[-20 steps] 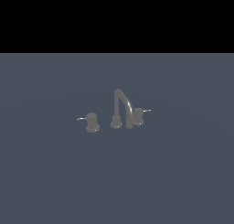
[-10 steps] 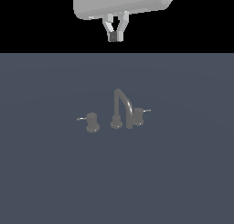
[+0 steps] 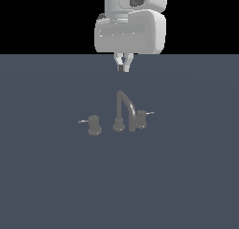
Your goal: Turn on the faucet by rotating a designated handle.
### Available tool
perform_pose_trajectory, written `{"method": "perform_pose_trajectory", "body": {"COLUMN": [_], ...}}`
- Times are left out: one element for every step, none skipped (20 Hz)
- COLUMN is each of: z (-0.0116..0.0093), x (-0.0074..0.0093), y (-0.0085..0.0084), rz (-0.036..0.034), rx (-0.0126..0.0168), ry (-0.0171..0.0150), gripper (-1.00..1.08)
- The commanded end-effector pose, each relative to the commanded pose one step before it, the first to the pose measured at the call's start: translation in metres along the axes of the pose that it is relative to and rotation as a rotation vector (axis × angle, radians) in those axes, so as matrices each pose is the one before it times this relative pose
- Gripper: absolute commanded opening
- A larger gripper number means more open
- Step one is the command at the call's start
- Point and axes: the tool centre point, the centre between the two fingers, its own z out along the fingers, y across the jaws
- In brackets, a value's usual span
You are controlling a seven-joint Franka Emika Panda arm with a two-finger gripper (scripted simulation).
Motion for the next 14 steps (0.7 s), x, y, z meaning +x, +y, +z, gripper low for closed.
{"method": "perform_pose_trajectory", "body": {"z": [0.01709, 0.00671, 0.00672, 0.00674, 0.00676, 0.00678, 0.00681, 0.00684, 0.00686, 0.00689, 0.00692, 0.00695, 0.00697, 0.00700], "x": [0.01287, 0.00511, 0.00513, 0.00516, 0.00520, 0.00523, 0.00527, 0.00532, 0.00536, 0.00540, 0.00544, 0.00549, 0.00554, 0.00558], "y": [-0.00526, -0.00207, -0.00207, -0.00207, -0.00207, -0.00207, -0.00208, -0.00208, -0.00209, -0.00210, -0.00211, -0.00213, -0.00214, -0.00216], "rz": [0.04915, 0.01925, 0.01931, 0.01938, 0.01946, 0.01955, 0.01965, 0.01976, 0.01987, 0.01999, 0.02011, 0.02023, 0.02036, 0.02048], "rx": [-0.00042, -0.00048, -0.00052, -0.00055, -0.00059, -0.00062, -0.00065, -0.00068, -0.00070, -0.00072, -0.00073, -0.00073, -0.00073, -0.00073], "ry": [0.00015, -0.00011, -0.00009, -0.00006, -0.00004, -0.00001, 0.00001, 0.00004, 0.00006, 0.00008, 0.00009, 0.00010, 0.00011, 0.00011], "gripper": [-1.00, -1.00, -1.00, -1.00, -1.00, -1.00, -1.00, -1.00, -1.00, -1.00, -1.00, -1.00, -1.00, -1.00]}}
